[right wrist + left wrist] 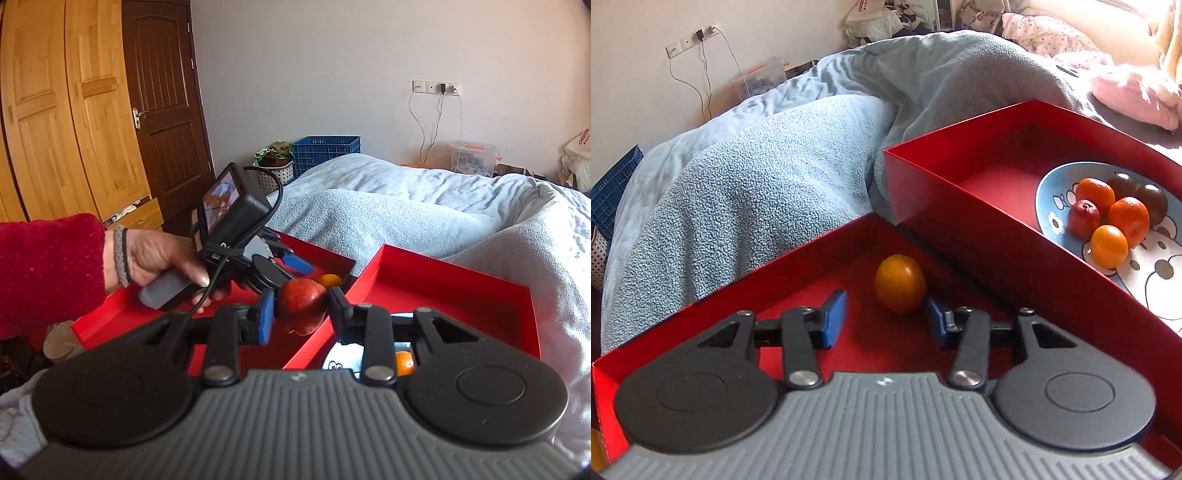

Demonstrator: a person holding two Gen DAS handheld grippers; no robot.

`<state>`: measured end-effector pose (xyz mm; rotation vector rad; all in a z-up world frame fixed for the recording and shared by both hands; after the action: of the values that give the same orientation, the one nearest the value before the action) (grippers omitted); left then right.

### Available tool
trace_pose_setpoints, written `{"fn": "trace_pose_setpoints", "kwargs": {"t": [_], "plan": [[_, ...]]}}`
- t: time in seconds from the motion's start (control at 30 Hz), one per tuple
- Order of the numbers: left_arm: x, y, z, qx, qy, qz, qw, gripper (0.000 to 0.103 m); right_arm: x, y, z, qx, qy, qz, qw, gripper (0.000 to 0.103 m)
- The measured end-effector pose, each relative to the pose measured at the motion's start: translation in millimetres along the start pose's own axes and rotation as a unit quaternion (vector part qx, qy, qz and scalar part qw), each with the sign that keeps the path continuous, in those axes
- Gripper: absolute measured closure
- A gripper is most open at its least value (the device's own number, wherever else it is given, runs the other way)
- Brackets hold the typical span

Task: Organize fruits
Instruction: 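Grasp the last orange with the left tool while the right tool holds the red tomato, then carry the orange onto the tiger plate and open the left tool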

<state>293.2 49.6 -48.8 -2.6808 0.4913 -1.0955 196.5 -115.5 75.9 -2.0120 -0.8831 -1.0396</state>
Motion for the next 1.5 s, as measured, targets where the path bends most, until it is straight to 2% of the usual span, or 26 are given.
{"fn": "trace_pose_setpoints", "kwargs": {"t": [0.2, 0.27, 0.3, 0.5, 0.63, 0.77, 1.07, 1.2, 1.33, 1.5], "plan": [[6.0, 7.4, 9.3, -0.002, 0.028, -0.013, 0.9995, 0.057, -2.1, -2.0, -3.2, -0.006, 0.002, 0.006, 1.000, 0.068], [8.0, 10.9, 10.8, -0.007, 0.036, -0.014, 0.9992, 0.067, -2.8, -2.0, -6.4, -0.010, 0.005, 0.010, 1.000, 0.068], [8.8, 11.8, 11.3, -0.004, 0.038, -0.015, 0.9992, 0.069, -3.3, -1.7, -8.1, -0.013, 0.007, 0.013, 1.000, 0.068], [7.6, 13.9, 6.0, 0.007, 0.042, -0.023, 0.9988, 0.069, -10.4, -1.9, -19.0, -0.028, 0.014, 0.038, 0.999, 0.068], [1.0, 6.0, -7.3, 0.034, 0.026, -0.042, 0.9982, 0.069, -14.7, -3.5, -27.2, -0.032, 0.022, 0.053, 0.998, 0.068], [-8.0, -1.8, -29.3, 0.080, 0.010, -0.050, 0.9955, 0.069, -17.6, -7.8, -30.9, -0.037, 0.021, 0.058, 0.997, 0.068], [-31.3, -15.0, -93.1, 0.146, 0.019, -0.104, 0.9836, 0.069, -20.3, -26.8, -54.2, -0.063, 0.018, 0.039, 0.997, 0.068], [-37.7, -15.4, -121.7, 0.151, 0.028, -0.132, 0.9793, 0.069, -25.8, -30.0, -68.0, -0.070, 0.023, 0.047, 0.996, 0.068], [-30.4, 1.2, -156.4, 0.147, 0.055, -0.124, 0.9798, 0.069, -35.5, -23.9, -75.9, -0.083, 0.022, 0.058, 0.995, 0.068], [-6.5, 44.8, -191.7, 0.102, 0.098, -0.108, 0.9840, 0.069, -55.0, -0.6, -82.1, -0.112, 0.017, 0.085, 0.990, 0.068]]}}
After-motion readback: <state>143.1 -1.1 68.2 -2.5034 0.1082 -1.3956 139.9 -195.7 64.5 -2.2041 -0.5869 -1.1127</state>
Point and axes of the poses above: each gripper's, at about its wrist camera, not at the fingertips, and z roughly the way its jaws point, y to its right, x to its top, the point moved 7 cm from there along z, roughly the way its jaws point, and after that the axes turned 13 degrees about x, right-handed, at the moved point
